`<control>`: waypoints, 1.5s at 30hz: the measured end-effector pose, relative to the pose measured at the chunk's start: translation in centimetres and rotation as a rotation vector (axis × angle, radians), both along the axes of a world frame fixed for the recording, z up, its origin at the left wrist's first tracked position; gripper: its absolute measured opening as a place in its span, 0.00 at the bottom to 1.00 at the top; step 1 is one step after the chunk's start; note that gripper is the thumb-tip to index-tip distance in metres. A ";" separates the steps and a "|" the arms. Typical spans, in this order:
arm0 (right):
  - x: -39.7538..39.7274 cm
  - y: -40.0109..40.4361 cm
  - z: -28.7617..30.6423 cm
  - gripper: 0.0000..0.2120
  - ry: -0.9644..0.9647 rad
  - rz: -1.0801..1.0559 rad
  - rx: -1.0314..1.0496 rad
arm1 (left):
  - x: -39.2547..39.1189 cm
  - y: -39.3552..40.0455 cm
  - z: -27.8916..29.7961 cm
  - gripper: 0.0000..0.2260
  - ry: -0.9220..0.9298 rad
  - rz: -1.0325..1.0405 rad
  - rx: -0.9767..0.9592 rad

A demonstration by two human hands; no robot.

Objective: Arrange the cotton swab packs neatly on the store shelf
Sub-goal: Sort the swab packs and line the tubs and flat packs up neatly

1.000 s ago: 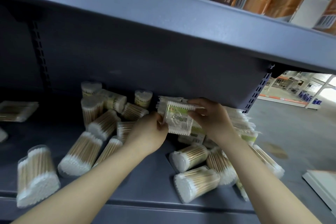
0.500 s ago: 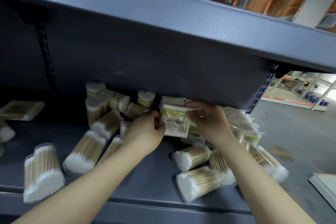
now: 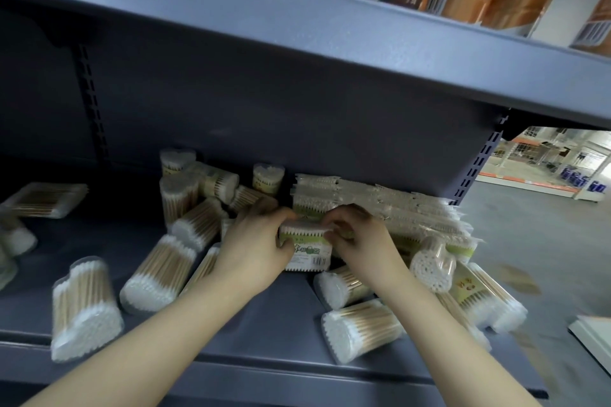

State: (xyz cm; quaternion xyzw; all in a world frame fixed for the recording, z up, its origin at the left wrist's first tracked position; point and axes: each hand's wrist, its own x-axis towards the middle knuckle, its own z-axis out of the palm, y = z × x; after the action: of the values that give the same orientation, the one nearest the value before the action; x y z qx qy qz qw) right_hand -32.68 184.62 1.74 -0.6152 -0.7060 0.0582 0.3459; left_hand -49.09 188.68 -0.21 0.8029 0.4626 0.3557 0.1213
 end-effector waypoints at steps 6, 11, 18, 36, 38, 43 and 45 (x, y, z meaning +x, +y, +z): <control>-0.1 -0.3 -0.8 0.08 -0.049 0.013 0.000 | 0.2 -0.4 -0.5 0.11 0.173 0.003 0.152; 0.6 -0.6 -0.5 0.11 -0.100 0.014 0.030 | 0.7 -0.3 -0.4 0.17 0.316 0.000 0.322; 2.3 -0.7 1.3 0.15 -0.045 -0.110 0.065 | 1.1 0.0 -1.3 0.23 0.381 -0.047 0.425; 4.1 1.4 1.6 0.28 -0.282 -0.154 -0.282 | 3.4 3.0 -2.5 0.29 0.511 0.101 0.563; 4.1 1.7 1.5 0.31 -0.324 -0.152 -0.337 | 3.7 3.3 -2.6 0.27 0.513 0.105 0.574; 4.1 2.5 0.8 0.33 -0.424 -0.155 -0.421 | 4.3 3.7 -2.7 0.25 0.499 0.117 0.566; 4.0 2.8 0.4 0.33 -0.433 -0.155 -0.443 | 4.4 3.8 -2.6 0.23 0.487 0.113 0.571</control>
State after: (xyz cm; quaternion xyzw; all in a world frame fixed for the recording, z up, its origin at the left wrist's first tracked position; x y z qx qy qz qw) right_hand -28.64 187.45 2.13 -0.7256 -0.6844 0.0521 0.0486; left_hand -44.69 192.48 -2.85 0.8387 0.4036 0.2750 -0.2408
